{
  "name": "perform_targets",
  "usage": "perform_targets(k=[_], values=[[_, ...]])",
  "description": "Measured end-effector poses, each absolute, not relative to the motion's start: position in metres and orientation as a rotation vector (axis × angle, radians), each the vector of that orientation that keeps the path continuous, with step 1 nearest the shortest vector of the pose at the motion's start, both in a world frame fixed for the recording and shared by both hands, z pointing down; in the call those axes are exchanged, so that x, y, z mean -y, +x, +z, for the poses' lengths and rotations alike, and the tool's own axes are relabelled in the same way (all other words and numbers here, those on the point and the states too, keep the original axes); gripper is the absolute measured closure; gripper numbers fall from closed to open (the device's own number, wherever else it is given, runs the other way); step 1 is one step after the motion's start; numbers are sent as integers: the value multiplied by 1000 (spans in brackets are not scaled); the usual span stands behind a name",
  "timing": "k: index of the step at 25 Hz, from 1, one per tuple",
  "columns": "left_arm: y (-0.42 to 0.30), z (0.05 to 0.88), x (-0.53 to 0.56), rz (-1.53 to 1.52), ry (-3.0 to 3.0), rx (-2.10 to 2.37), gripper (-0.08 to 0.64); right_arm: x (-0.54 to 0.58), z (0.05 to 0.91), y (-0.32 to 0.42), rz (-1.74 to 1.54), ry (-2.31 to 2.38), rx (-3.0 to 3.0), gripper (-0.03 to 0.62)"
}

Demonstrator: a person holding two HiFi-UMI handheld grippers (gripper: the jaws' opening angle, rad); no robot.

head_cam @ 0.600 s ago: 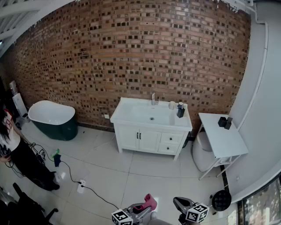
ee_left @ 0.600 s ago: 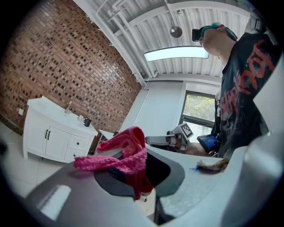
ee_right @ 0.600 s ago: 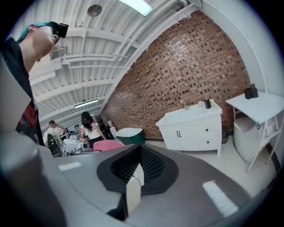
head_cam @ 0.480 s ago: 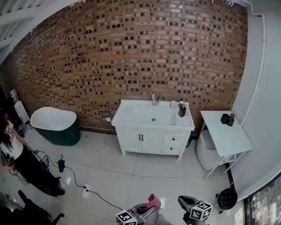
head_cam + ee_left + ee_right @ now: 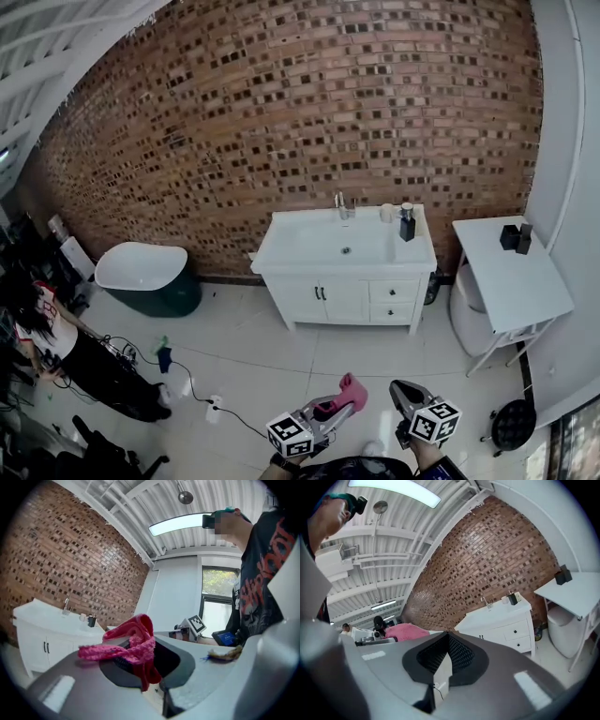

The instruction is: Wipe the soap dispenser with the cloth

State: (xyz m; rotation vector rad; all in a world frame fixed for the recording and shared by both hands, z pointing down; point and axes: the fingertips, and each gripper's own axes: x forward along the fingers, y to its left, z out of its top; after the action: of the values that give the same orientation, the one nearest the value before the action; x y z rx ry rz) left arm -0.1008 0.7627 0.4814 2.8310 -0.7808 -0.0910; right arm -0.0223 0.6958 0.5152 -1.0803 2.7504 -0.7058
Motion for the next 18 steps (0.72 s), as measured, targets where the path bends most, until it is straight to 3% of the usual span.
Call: perform_targets(k=[6,18], values=[[-52,490,-715,79,2907,657,512,-653,509,20,-659,-1066,-2624,592],[-86,487,-536,-6,2896,741,511,-540,478,83,-294,-1514,-2548,592]])
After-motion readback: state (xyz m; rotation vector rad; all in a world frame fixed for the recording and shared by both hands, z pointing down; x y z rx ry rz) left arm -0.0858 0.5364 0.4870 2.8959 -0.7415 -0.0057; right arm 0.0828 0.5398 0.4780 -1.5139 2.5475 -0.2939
